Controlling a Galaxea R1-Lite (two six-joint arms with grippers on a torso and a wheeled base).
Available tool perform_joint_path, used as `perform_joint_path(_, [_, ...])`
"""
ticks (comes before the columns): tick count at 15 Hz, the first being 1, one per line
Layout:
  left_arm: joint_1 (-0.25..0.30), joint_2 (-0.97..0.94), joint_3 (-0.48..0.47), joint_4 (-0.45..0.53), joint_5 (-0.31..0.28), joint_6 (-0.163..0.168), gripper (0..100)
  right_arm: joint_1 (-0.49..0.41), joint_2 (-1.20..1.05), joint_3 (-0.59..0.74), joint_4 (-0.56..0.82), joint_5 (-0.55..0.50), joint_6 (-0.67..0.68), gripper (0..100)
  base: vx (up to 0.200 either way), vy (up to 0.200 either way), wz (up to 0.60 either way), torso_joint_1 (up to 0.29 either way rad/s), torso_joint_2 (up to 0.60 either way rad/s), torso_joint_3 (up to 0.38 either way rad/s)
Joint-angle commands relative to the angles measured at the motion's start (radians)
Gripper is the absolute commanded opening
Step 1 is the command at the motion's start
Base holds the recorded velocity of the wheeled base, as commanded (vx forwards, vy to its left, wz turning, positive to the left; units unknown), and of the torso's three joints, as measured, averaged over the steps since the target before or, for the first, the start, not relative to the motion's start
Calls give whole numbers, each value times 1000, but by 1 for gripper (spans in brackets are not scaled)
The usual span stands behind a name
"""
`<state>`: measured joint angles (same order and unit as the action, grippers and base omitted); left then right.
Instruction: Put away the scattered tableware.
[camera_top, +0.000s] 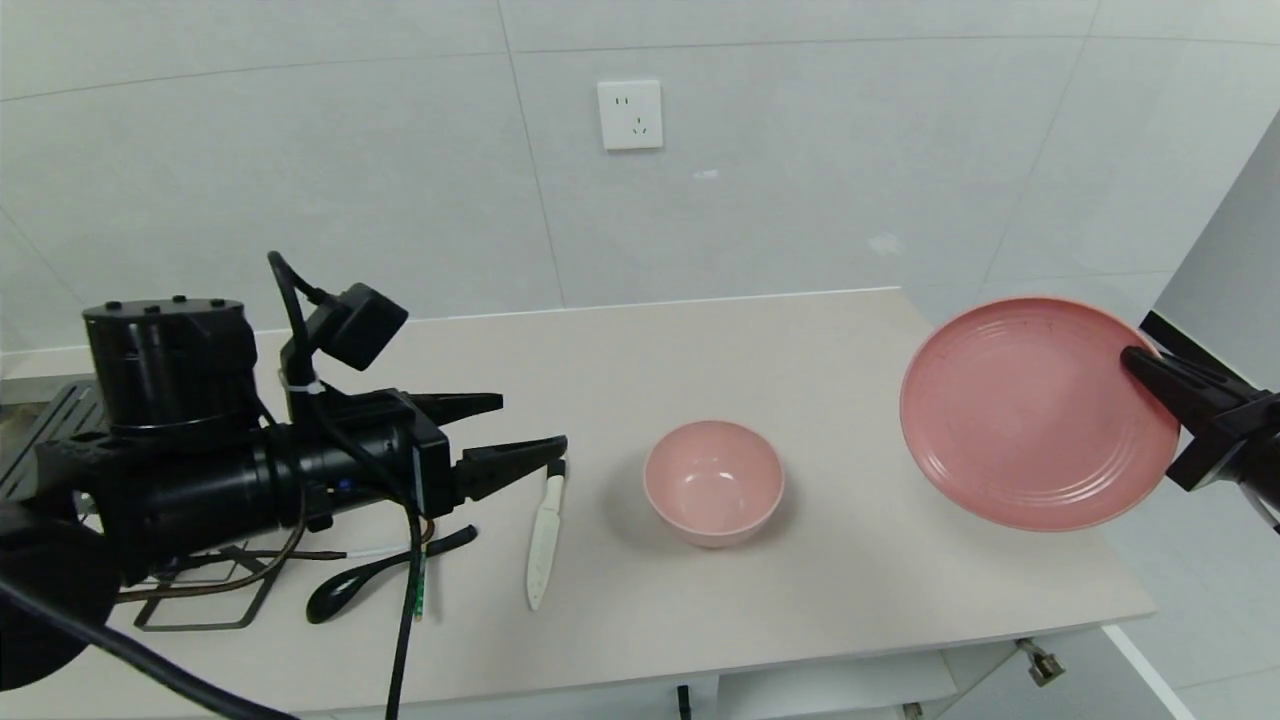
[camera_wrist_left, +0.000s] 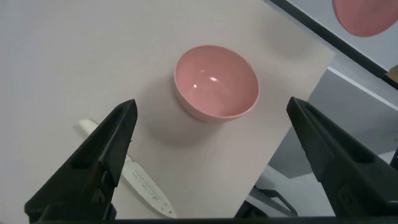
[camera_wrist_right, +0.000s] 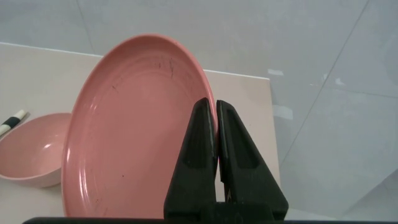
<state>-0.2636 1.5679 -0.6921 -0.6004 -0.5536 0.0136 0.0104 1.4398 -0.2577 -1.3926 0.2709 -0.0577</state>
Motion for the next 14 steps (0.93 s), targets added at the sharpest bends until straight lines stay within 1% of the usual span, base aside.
perform_joint_path(1, [-55, 38, -15, 1, 18, -9, 100, 2, -1, 3, 0, 1, -1, 0, 0, 0, 0, 0, 0, 0])
perform_joint_path(2, [-100, 63, -40, 2, 69, -38, 100, 0, -1, 3, 0, 1, -1, 0, 0, 0, 0, 0, 0, 0])
perform_joint_path(4, [-128, 123, -95, 2, 133, -44, 100, 0, -1, 5, 0, 1, -1, 0, 0, 0, 0, 0, 0, 0])
perform_joint_path(6, [-151, 162, -122, 7, 167, -46, 100, 2, -1, 6, 0, 1, -1, 0, 0, 0, 0, 0, 0, 0])
perform_joint_path(8, [-178, 213, -152, 39, 297, -50, 100, 2, -1, 6, 0, 1, -2, 0, 0, 0, 0, 0, 0, 0])
perform_joint_path(9, [-194, 236, -173, 64, 353, -64, 100, 2, -1, 8, 0, 1, -2, 0, 0, 0, 0, 0, 0, 0])
perform_joint_path(10, [-217, 262, -201, 83, 383, -95, 100, 2, -1, 6, 0, 1, -2, 0, 0, 0, 0, 0, 0, 0])
perform_joint_path(11, [-226, 301, -236, 97, 394, -106, 100, 2, -1, 6, 0, 1, -2, 0, 0, 0, 0, 0, 0, 0])
perform_joint_path(13, [-224, 362, -273, 91, 394, -104, 100, 2, -1, 8, 0, 1, -7, 0, 0, 0, 0, 0, 0, 0])
perform_joint_path(14, [-224, 383, -279, 87, 405, -104, 100, 2, -1, 8, 0, 1, -7, 0, 0, 0, 0, 0, 0, 0])
